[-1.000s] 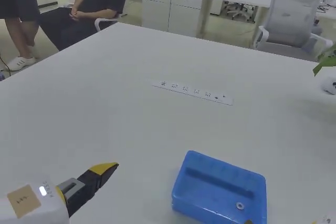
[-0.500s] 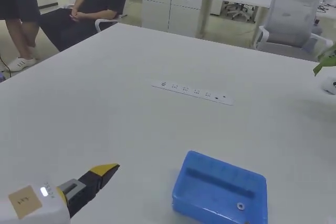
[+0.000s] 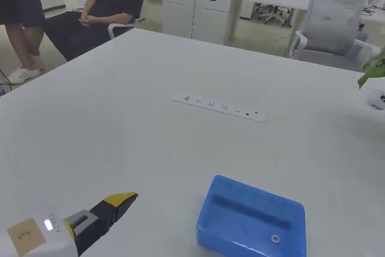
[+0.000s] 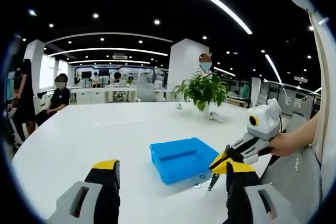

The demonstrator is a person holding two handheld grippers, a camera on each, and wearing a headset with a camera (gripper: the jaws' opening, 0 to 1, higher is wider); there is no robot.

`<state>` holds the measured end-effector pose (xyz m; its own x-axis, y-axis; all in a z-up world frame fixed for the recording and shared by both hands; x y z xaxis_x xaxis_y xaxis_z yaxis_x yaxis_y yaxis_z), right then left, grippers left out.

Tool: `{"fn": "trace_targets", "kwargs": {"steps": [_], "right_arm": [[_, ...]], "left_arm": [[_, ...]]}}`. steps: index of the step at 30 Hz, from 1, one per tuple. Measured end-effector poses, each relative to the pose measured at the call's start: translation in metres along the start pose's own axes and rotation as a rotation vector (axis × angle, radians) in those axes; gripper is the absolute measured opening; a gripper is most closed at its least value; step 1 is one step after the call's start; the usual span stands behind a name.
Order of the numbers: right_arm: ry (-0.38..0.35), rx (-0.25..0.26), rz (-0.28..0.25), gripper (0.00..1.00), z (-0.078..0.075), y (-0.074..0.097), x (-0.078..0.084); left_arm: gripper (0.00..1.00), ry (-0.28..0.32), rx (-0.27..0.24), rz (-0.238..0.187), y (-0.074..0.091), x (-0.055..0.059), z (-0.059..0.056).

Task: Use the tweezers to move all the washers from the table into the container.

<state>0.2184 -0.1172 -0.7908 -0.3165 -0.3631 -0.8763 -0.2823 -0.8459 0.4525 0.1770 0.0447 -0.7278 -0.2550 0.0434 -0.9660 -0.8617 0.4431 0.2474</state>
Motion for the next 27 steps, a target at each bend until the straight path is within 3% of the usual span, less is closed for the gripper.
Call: {"fn": "trace_targets", "kwargs": {"steps": [7, 21, 27], "right_arm": [[0.04, -0.004, 0.029, 0.02, 0.003, -0.001, 0.001], [0.206, -0.017, 0.107, 0.03, 0.011, -0.006, -0.001], [0.181, -0.045, 0.125, 0.04, 0.009, -0.01, 0.005]], "left_arm": [[0.85, 0.0, 0.002, -0.004, 0.0, 0.0, -0.001], [0.85, 0.003, -0.008, -0.006, 0.001, -0.001, 0.001], [0.85, 0.003, -0.005, -0.007, 0.001, -0.001, 0.001]]}}
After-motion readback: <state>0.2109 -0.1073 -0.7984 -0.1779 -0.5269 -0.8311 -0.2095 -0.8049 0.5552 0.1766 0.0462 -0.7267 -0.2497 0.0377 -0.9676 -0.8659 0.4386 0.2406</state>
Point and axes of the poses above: the centre of the closed fingertips' face, and the gripper's own axes: y roughly backward along the fingers, z roughly to its left, x roughly out of its underside, the point moved 5 cm from there along y, roughly backward along the fingers, and after that the axes turned 3 degrees about -x, right-handed, at the moved point
